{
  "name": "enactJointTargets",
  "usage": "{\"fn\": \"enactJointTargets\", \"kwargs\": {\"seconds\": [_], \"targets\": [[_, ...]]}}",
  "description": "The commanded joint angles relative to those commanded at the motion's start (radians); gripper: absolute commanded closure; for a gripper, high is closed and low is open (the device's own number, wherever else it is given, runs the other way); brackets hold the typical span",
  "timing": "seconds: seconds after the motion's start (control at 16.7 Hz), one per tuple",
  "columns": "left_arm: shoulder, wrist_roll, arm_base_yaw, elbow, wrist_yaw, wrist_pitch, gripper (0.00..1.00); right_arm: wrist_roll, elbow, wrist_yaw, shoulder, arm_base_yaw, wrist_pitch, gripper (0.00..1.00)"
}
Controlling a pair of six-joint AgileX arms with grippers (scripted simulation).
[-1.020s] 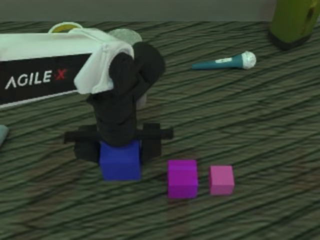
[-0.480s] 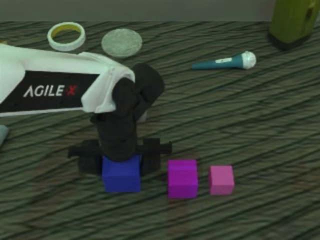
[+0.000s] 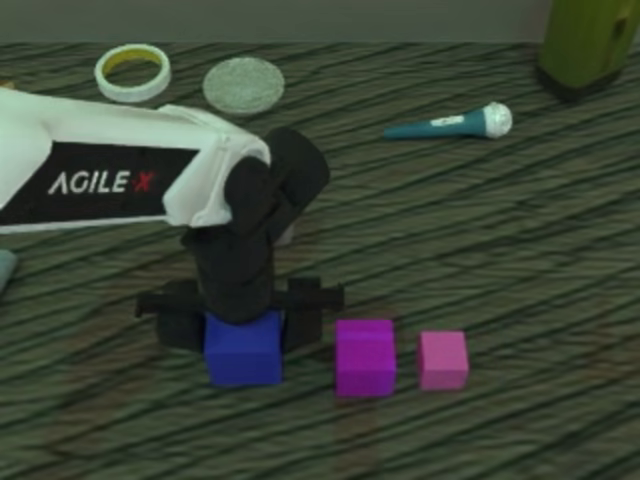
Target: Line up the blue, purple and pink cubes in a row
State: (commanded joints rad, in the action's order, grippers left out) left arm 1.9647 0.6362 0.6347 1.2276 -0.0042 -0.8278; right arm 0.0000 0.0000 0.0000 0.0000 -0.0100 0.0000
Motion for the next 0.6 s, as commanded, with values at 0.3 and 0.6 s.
{"fn": "enactJointTargets", "kwargs": {"seconds": [0.3,0.6], "targets": [[0.0,0.0,0.0,0.0,0.0,0.0,0.0,0.0,0.0,0.0,0.0,0.0,0.0,0.0],[0.0,0.0,0.0,0.0,0.0,0.0,0.0,0.0,0.0,0.0,0.0,0.0,0.0,0.0]]}}
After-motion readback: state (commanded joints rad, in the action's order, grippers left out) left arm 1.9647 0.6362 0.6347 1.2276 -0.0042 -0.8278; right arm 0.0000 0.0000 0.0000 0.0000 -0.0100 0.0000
